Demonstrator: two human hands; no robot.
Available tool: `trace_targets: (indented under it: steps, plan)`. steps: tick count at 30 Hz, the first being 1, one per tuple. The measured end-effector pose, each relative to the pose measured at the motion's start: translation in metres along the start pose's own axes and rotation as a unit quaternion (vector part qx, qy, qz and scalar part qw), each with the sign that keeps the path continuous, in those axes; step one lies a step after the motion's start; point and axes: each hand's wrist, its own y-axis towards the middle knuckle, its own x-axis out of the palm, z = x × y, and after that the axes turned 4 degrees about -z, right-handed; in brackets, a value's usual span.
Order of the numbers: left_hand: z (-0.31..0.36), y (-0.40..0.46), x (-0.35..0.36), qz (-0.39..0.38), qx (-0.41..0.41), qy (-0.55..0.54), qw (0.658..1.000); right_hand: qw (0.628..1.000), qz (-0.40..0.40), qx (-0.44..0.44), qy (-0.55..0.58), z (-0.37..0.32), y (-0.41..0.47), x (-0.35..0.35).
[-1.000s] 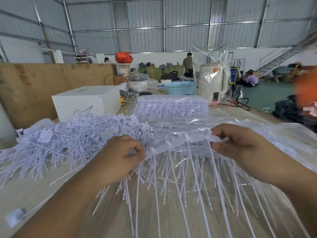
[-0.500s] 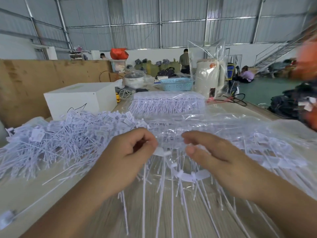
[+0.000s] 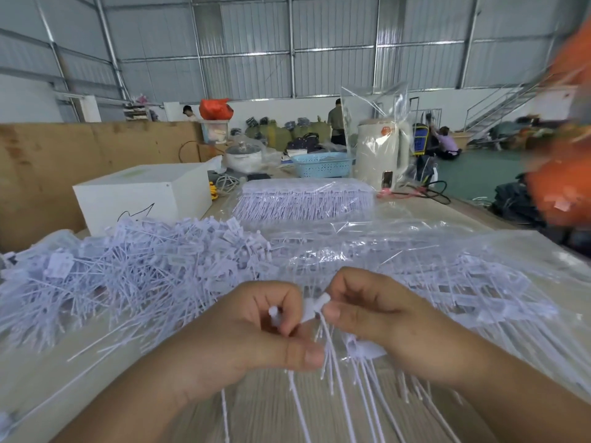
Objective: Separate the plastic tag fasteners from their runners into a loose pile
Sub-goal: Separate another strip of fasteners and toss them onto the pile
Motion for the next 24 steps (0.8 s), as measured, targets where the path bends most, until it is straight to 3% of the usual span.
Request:
trace_targets:
  steps: [3,6,11,16,18,22,24]
  plan:
    - [0.000,0.002,0.000,-0.005,-0.018,0.021,1.000,0.996,-0.072,0.007,0.055,0.000,-0.001,0.005]
    - [-0.002,0.004,0.003,0.037,-0.013,0.058,0.998,0.998,-0.066,0.015,0.007,-0.001,0.000,0.006]
    - [-0.011,0.008,0.006,0.174,-0.014,0.090,0.981,1.000,0.000,0.010,-0.001,-0.001,0.003,0.012]
    - [-0.016,0.015,0.015,0.336,0.023,0.100,0.936,0.982,0.189,-0.020,-0.013,0.002,0.011,0.015]
    - [-0.015,0.013,0.011,0.322,0.020,0.087,0.943,0.983,0.180,-0.026,0.003,0.002,0.011,0.007]
    - [-0.013,0.011,0.008,0.208,-0.009,0.062,0.976,0.999,0.006,0.021,0.024,0.008,0.003,0.006]
    - [-0.011,0.010,0.010,0.160,-0.017,0.021,0.987,0.999,-0.025,0.028,0.029,0.010,0.002,0.007]
